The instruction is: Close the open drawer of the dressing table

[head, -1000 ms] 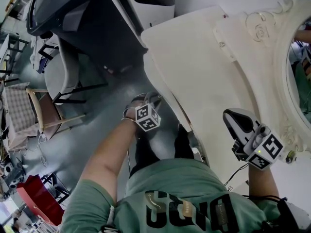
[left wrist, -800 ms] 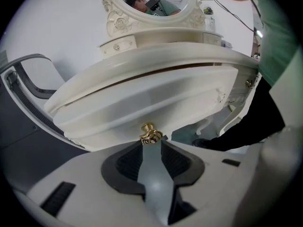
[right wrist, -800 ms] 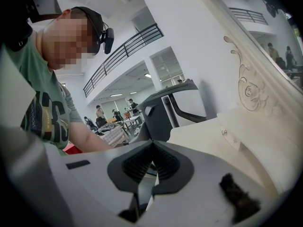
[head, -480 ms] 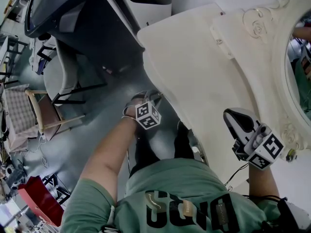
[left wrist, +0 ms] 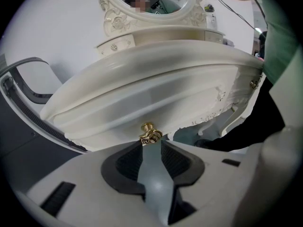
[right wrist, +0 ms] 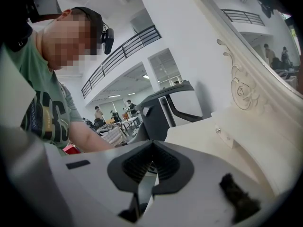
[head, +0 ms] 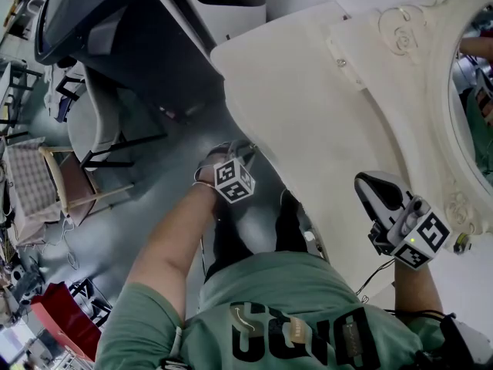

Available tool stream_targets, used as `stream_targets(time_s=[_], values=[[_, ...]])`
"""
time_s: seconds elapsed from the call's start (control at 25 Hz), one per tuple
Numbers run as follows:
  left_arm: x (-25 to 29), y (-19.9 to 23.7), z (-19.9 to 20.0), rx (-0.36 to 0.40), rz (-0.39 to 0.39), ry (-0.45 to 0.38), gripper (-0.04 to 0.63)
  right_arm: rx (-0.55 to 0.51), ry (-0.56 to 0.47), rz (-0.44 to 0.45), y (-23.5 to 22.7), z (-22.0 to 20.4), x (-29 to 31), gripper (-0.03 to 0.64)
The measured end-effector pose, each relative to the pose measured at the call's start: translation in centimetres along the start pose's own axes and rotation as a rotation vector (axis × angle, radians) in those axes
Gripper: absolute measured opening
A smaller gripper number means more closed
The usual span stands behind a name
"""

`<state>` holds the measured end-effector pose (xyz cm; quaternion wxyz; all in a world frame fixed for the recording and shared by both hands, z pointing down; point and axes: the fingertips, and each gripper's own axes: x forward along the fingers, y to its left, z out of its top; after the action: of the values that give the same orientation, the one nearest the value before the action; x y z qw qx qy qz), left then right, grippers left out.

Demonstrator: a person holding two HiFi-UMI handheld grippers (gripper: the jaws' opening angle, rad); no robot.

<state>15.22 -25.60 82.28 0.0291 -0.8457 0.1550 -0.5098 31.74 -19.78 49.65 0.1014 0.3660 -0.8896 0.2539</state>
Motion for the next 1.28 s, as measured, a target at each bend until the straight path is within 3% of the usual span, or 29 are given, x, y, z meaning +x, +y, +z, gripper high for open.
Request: stream_targets(time_s=[0.36,1.28], values=[[0.4,0.2,0.8,-0.003,0.007,0.000,0.127,0.044,-0.042,-0.003,0.2,0.7,-0.2,0.011],[1.6,1.0,2.2,-0.032,0.032,0.009,0.095,0.031,-0.013,-0.042,-1.3,-1.6,-2.5,0.011]])
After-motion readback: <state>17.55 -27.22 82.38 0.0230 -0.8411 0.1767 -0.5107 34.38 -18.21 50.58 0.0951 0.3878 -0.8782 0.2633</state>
